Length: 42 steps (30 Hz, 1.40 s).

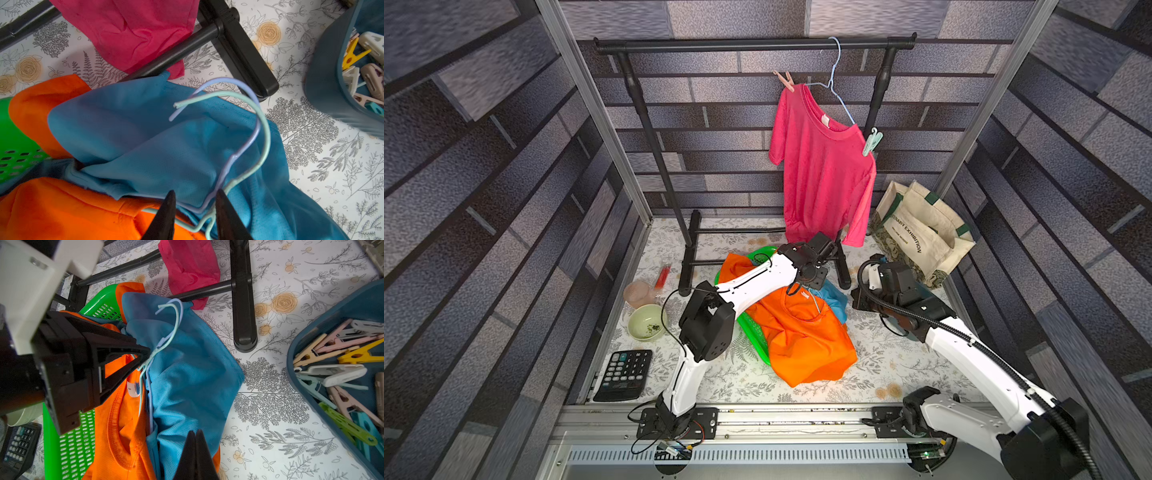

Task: Use clothespins to secure the t-shirt on both sides of the hanger
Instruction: Pick up the hanger from the basket.

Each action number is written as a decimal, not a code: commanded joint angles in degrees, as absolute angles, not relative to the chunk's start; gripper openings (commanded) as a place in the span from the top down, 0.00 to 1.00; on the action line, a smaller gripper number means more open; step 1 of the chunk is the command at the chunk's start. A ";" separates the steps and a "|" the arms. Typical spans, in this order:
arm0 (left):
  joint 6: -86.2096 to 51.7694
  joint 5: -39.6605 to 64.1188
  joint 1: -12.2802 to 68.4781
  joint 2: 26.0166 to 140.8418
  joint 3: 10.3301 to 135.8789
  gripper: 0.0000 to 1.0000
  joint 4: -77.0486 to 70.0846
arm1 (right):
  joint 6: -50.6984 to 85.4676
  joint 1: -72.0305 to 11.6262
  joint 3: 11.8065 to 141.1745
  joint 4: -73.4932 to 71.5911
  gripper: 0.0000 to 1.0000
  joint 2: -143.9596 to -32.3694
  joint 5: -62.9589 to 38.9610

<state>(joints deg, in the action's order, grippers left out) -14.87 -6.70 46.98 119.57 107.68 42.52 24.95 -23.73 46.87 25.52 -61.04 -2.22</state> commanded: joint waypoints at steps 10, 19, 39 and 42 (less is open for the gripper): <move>-14.23 -6.55 47.20 118.52 108.45 0.68 42.35 | 25.93 -22.85 45.36 26.01 0.96 -59.82 -2.92; -15.82 2.10 46.53 112.18 98.97 0.69 35.69 | 26.44 -22.63 45.69 25.54 0.95 -60.49 -3.82; -16.61 1.06 46.24 119.77 105.79 0.82 38.44 | 26.78 -22.56 45.26 24.79 0.96 -61.60 -5.35; -16.48 0.96 46.23 120.15 106.68 0.88 39.02 | 26.73 -22.52 45.28 24.79 0.97 -61.83 -5.61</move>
